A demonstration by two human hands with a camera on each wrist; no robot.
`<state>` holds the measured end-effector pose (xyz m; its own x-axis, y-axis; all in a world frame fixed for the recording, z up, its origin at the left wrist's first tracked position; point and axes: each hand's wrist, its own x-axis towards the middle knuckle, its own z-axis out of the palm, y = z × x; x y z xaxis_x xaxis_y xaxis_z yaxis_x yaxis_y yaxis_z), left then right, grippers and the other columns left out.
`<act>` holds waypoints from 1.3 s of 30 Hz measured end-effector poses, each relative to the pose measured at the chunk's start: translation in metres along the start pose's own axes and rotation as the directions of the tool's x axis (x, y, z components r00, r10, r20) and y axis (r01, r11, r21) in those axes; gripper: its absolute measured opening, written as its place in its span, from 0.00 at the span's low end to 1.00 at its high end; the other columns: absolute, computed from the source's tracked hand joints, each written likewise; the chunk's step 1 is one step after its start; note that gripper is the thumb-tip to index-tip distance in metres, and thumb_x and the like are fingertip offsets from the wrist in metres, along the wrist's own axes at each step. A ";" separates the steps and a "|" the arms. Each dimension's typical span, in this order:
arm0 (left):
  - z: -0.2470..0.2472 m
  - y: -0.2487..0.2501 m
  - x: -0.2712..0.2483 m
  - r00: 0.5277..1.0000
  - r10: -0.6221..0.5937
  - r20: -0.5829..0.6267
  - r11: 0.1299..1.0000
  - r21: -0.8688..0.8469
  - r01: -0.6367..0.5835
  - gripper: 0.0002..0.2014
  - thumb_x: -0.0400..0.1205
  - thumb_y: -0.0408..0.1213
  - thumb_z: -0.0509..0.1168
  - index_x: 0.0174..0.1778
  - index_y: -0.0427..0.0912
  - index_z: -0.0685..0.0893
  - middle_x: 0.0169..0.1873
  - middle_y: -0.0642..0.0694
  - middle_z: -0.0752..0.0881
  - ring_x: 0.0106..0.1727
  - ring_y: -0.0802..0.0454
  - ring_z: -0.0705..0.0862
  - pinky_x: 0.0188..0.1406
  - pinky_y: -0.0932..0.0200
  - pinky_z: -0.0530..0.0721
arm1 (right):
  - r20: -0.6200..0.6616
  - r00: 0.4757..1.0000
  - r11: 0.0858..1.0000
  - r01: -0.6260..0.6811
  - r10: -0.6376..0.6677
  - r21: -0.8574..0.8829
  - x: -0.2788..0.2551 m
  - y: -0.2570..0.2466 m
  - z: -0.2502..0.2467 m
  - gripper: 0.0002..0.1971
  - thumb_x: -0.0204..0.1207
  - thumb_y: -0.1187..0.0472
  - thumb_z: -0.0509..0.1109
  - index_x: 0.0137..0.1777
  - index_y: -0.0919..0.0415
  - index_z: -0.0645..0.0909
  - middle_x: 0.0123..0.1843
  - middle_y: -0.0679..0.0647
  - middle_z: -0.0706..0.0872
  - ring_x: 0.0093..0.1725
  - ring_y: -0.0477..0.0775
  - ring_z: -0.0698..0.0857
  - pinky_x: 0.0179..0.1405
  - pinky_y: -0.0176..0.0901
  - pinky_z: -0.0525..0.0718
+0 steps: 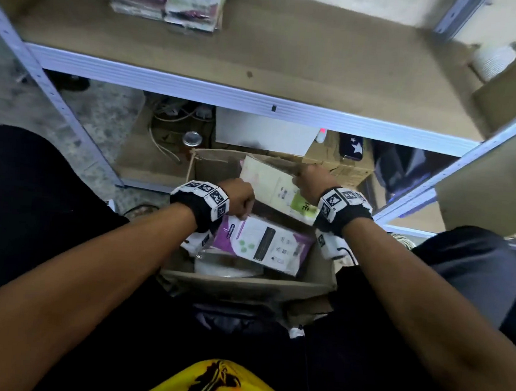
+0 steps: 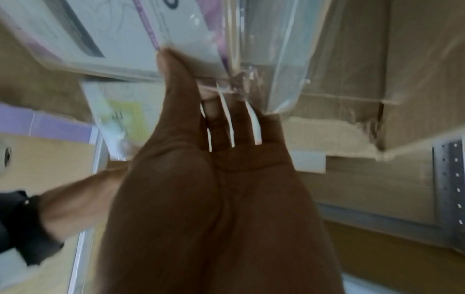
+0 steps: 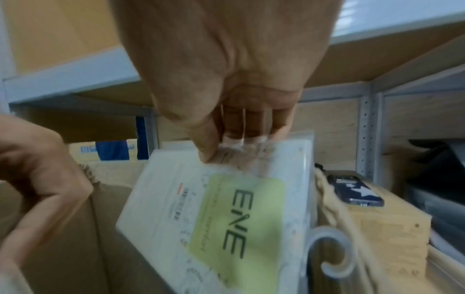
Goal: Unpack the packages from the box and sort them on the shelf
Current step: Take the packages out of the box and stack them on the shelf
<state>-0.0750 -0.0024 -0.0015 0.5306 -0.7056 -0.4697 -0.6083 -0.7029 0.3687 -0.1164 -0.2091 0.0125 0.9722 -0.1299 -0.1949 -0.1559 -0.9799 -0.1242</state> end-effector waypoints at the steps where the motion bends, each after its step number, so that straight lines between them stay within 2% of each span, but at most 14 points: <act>1: -0.010 0.002 -0.005 1.000 0.007 -0.023 1.000 0.012 -0.007 0.07 0.74 0.31 0.76 0.47 0.39 0.92 0.46 0.44 0.92 0.50 0.47 0.89 0.53 0.55 0.86 | -0.015 1.000 1.000 0.004 -0.004 0.007 -0.001 0.001 -0.009 0.09 0.83 0.58 0.63 0.57 0.60 0.82 0.54 0.64 0.87 0.50 0.65 0.86 0.51 0.56 0.87; 7: -0.076 0.013 -0.046 0.982 0.066 -0.174 0.993 0.105 -0.049 0.10 0.77 0.35 0.74 0.54 0.37 0.88 0.51 0.41 0.90 0.55 0.42 0.87 0.51 0.56 0.81 | -0.121 0.993 1.000 -0.009 0.009 0.001 -0.020 -0.002 -0.066 0.10 0.81 0.57 0.64 0.57 0.58 0.83 0.55 0.63 0.88 0.53 0.66 0.86 0.53 0.57 0.87; 10: -0.106 0.018 -0.070 0.961 0.088 -0.261 0.993 0.102 -0.063 0.11 0.80 0.38 0.72 0.56 0.38 0.85 0.51 0.42 0.87 0.53 0.43 0.84 0.49 0.57 0.77 | -0.142 0.990 1.000 -0.012 0.013 0.008 -0.036 -0.004 -0.094 0.10 0.78 0.58 0.68 0.57 0.59 0.83 0.58 0.60 0.88 0.58 0.65 0.84 0.55 0.53 0.85; 14: -0.139 0.017 -0.096 0.926 0.107 -0.361 0.994 0.037 -0.101 0.06 0.81 0.36 0.71 0.51 0.41 0.84 0.45 0.46 0.84 0.49 0.44 0.83 0.46 0.59 0.75 | -0.226 0.972 0.988 -0.036 0.070 0.150 -0.054 -0.002 -0.133 0.11 0.78 0.59 0.69 0.57 0.60 0.86 0.58 0.59 0.89 0.58 0.63 0.85 0.55 0.44 0.80; 18: -0.168 0.006 -0.120 0.921 0.090 -0.379 0.989 -0.076 -0.127 0.07 0.82 0.35 0.70 0.53 0.38 0.82 0.47 0.41 0.86 0.49 0.43 0.83 0.54 0.50 0.81 | -0.300 0.951 0.974 -0.005 0.075 0.227 -0.068 0.006 -0.174 0.11 0.81 0.59 0.68 0.59 0.62 0.86 0.57 0.60 0.90 0.57 0.61 0.86 0.50 0.37 0.74; 22: -0.193 -0.010 -0.139 0.880 0.047 -0.473 0.940 -0.278 -0.200 0.08 0.82 0.33 0.69 0.52 0.33 0.81 0.42 0.40 0.82 0.45 0.46 0.79 0.47 0.50 0.78 | -0.330 0.939 0.943 0.017 0.099 0.331 -0.073 0.016 -0.202 0.12 0.82 0.57 0.69 0.58 0.65 0.85 0.52 0.58 0.88 0.51 0.55 0.83 0.50 0.38 0.73; 25: -0.207 -0.016 -0.142 0.822 -0.083 -0.564 0.867 -0.447 -0.219 0.07 0.84 0.33 0.67 0.55 0.35 0.80 0.40 0.42 0.80 0.39 0.50 0.77 0.35 0.57 0.76 | -0.334 0.934 0.867 0.060 0.126 0.495 -0.074 0.020 -0.214 0.11 0.82 0.59 0.69 0.54 0.68 0.85 0.48 0.57 0.85 0.48 0.53 0.80 0.50 0.42 0.76; 28: -0.213 -0.020 -0.134 0.752 -0.213 -0.624 0.734 -0.610 -0.298 0.06 0.85 0.31 0.65 0.56 0.41 0.78 0.36 0.46 0.80 0.31 0.56 0.76 0.23 0.67 0.74 | -0.339 0.923 0.788 0.067 0.184 0.612 -0.069 0.017 -0.216 0.09 0.82 0.59 0.68 0.50 0.65 0.85 0.45 0.57 0.83 0.45 0.54 0.79 0.46 0.43 0.75; 30: -0.216 -0.023 -0.127 0.735 -0.255 -0.629 0.664 -0.666 -0.339 0.04 0.86 0.31 0.64 0.54 0.42 0.79 0.34 0.46 0.80 0.27 0.55 0.74 0.17 0.70 0.69 | -0.327 0.918 0.727 0.066 0.225 0.683 -0.060 0.015 -0.213 0.14 0.83 0.58 0.68 0.55 0.71 0.85 0.46 0.60 0.85 0.46 0.54 0.79 0.48 0.47 0.78; 32: -0.217 -0.028 -0.118 0.732 -0.277 -0.623 0.614 -0.700 -0.364 0.05 0.86 0.31 0.63 0.47 0.45 0.81 0.32 0.43 0.78 0.24 0.54 0.70 0.18 0.68 0.65 | -0.314 0.910 0.662 0.059 0.272 0.747 -0.051 0.011 -0.210 0.16 0.83 0.59 0.67 0.59 0.73 0.85 0.52 0.66 0.87 0.48 0.55 0.81 0.56 0.54 0.82; 34: -0.220 -0.033 -0.109 0.720 -0.304 -0.624 0.558 -0.729 -0.396 0.09 0.85 0.29 0.62 0.41 0.44 0.82 0.31 0.42 0.76 0.22 0.52 0.69 0.20 0.67 0.64 | -0.262 0.911 0.538 0.054 0.319 0.841 -0.037 0.006 -0.210 0.15 0.84 0.61 0.66 0.60 0.73 0.83 0.55 0.69 0.87 0.51 0.58 0.82 0.64 0.62 0.81; 37: -0.225 -0.043 -0.097 0.702 -0.363 -0.612 0.460 -0.773 -0.436 0.16 0.85 0.25 0.60 0.32 0.42 0.83 0.22 0.48 0.79 0.17 0.57 0.72 0.16 0.72 0.65 | -0.168 0.917 0.346 0.035 0.362 0.938 -0.018 -0.004 -0.212 0.15 0.85 0.62 0.65 0.64 0.74 0.81 0.52 0.67 0.85 0.52 0.61 0.83 0.63 0.69 0.81; 38: -0.230 -0.048 -0.092 0.696 -0.385 -0.606 0.427 -0.786 -0.448 0.16 0.85 0.25 0.60 0.33 0.42 0.85 0.23 0.49 0.81 0.18 0.57 0.74 0.17 0.72 0.67 | -0.152 0.917 0.297 0.039 0.369 0.954 -0.009 -0.008 -0.214 0.16 0.85 0.63 0.65 0.65 0.75 0.80 0.53 0.68 0.84 0.52 0.62 0.83 0.63 0.70 0.80; 39: -0.233 -0.053 -0.088 0.699 -0.407 -0.588 0.391 -0.804 -0.448 0.13 0.85 0.25 0.60 0.40 0.40 0.87 0.29 0.45 0.84 0.22 0.54 0.77 0.21 0.69 0.70 | -0.137 0.918 0.258 0.039 0.373 0.965 -0.002 -0.011 -0.215 0.16 0.85 0.64 0.64 0.66 0.76 0.80 0.54 0.69 0.85 0.53 0.64 0.84 0.64 0.71 0.80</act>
<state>0.0487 0.0759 0.2071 0.9655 -0.2604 -0.0071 -0.0009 -0.0306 0.9995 -0.0790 -0.2307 0.2231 0.8581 -0.5052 -0.0924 -0.1715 -0.1123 -0.9788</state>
